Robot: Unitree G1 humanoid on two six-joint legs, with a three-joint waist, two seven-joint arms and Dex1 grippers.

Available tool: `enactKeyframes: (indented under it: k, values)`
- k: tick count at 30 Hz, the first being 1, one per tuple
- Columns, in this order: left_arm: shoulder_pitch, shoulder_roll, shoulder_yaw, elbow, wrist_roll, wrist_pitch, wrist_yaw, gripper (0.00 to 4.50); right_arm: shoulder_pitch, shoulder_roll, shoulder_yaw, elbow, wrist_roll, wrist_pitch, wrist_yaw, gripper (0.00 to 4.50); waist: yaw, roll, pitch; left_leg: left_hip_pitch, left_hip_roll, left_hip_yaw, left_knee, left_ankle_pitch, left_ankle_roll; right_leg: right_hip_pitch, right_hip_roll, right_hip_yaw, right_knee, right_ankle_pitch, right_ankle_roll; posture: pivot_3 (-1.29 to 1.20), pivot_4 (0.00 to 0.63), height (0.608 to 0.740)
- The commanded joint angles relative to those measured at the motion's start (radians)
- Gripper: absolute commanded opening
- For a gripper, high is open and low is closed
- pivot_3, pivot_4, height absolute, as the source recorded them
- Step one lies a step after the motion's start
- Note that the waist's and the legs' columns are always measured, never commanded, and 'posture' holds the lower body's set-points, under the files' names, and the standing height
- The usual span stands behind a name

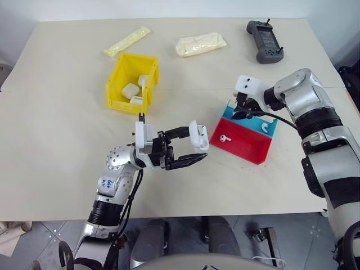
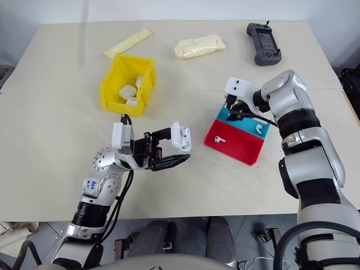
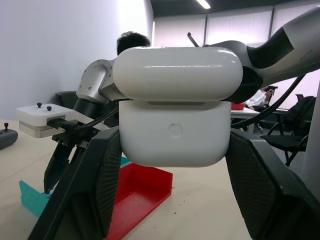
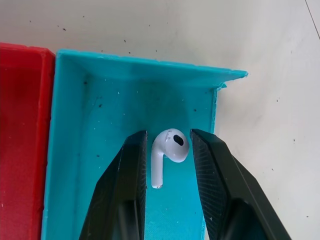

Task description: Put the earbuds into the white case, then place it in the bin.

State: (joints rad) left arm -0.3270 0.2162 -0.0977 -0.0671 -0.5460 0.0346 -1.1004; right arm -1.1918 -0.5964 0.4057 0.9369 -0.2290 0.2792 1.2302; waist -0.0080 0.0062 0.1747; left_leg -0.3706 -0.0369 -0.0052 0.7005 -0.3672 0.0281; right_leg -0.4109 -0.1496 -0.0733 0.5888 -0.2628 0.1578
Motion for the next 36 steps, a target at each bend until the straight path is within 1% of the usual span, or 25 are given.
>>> enactKeyframes:
  k: [1,9,11,13,14,22,24,27,30,33,36]
  values:
    - [-0.001,0.003,0.005,-0.041,-0.017,-0.002,0.001,2.77,0.013,-0.02,-0.002,0.0,-0.023,-0.009,0.015,1.39,0.0,0.0,0.0,0.0,0.0,0.0,0.0,0.0,0.0,0.0,0.0,0.0,0.0,0.0,0.0,0.0,0.15,0.74]
    - [-0.004,0.004,0.005,-0.041,-0.017,-0.001,0.002,2.77,0.019,-0.016,-0.002,0.008,-0.034,-0.028,0.011,1.39,0.0,0.0,0.0,0.0,0.0,0.0,0.0,0.0,0.0,0.0,0.0,0.0,0.0,0.0,0.0,0.0,0.15,0.74]
    - [-0.005,0.004,0.006,-0.041,-0.017,-0.001,0.003,2.77,0.02,-0.014,-0.003,0.008,-0.034,-0.029,0.01,1.04,0.0,0.0,0.0,0.0,0.0,0.0,0.0,0.0,0.0,0.0,0.0,0.0,0.0,0.0,0.0,0.0,0.15,0.74]
    - [-0.005,0.005,0.007,-0.041,-0.017,-0.001,0.002,2.77,0.021,-0.012,-0.005,0.007,-0.034,-0.029,0.01,0.53,0.0,0.0,0.0,0.0,0.0,0.0,0.0,0.0,0.0,0.0,0.0,0.0,0.0,0.0,0.0,0.0,0.15,0.74]
    - [-0.004,0.006,0.007,-0.04,-0.017,-0.002,0.001,2.77,0.024,-0.012,-0.006,0.001,-0.033,-0.027,0.012,0.45,0.0,0.0,0.0,0.0,0.0,0.0,0.0,0.0,0.0,0.0,0.0,0.0,0.0,0.0,0.0,0.0,0.15,0.74]
    - [-0.007,0.013,0.009,-0.039,-0.02,0.004,-0.005,2.77,0.033,-0.026,-0.037,-0.048,-0.021,-0.017,0.009,0.45,0.0,0.0,0.0,0.0,0.0,0.0,0.0,0.0,0.0,0.0,0.0,0.0,0.0,0.0,0.0,0.0,0.15,0.74]
    - [-0.011,0.014,0.009,-0.037,-0.022,0.007,-0.005,2.77,0.04,-0.046,-0.062,-0.099,-0.001,0.003,0.02,0.45,0.001,0.0,0.0,0.0,0.0,0.0,0.0,0.0,0.0,0.0,0.0,0.0,0.0,0.0,0.0,0.0,0.15,0.74]
    - [-0.016,0.013,0.007,-0.034,-0.023,0.01,-0.008,2.77,0.075,-0.094,-0.129,-0.236,0.062,0.073,0.059,0.45,0.006,0.001,0.0,-0.001,0.0,0.0,0.0,0.0,0.0,0.0,0.0,0.0,0.0,0.0,0.0,0.0,0.15,0.74]
    - [-0.026,0.012,0.005,-0.025,-0.024,0.011,-0.011,2.77,0.161,-0.174,-0.211,-0.43,0.138,0.16,0.099,0.45,0.01,0.001,0.001,-0.001,0.0,-0.001,0.0,0.0,0.0,0.0,-0.001,0.0,-0.001,0.0,0.0,0.0,0.15,0.74]
    - [-0.042,0.01,0.007,-0.013,-0.026,0.016,-0.016,2.77,0.313,-0.274,-0.309,-0.644,0.208,0.276,0.104,0.45,0.018,0.001,0.001,-0.001,0.0,-0.001,0.0,0.0,0.0,0.0,0.0,-0.001,-0.001,0.0,0.0,0.0,0.15,0.74]
    - [-0.054,0.01,0.009,-0.001,-0.031,0.022,-0.026,2.77,0.494,-0.336,-0.413,-0.825,0.289,0.35,0.09,0.45,0.027,0.001,0.001,-0.001,0.0,0.0,0.0,0.0,0.0,0.001,0.0,-0.001,-0.001,0.0,0.0,0.0,0.15,0.74]
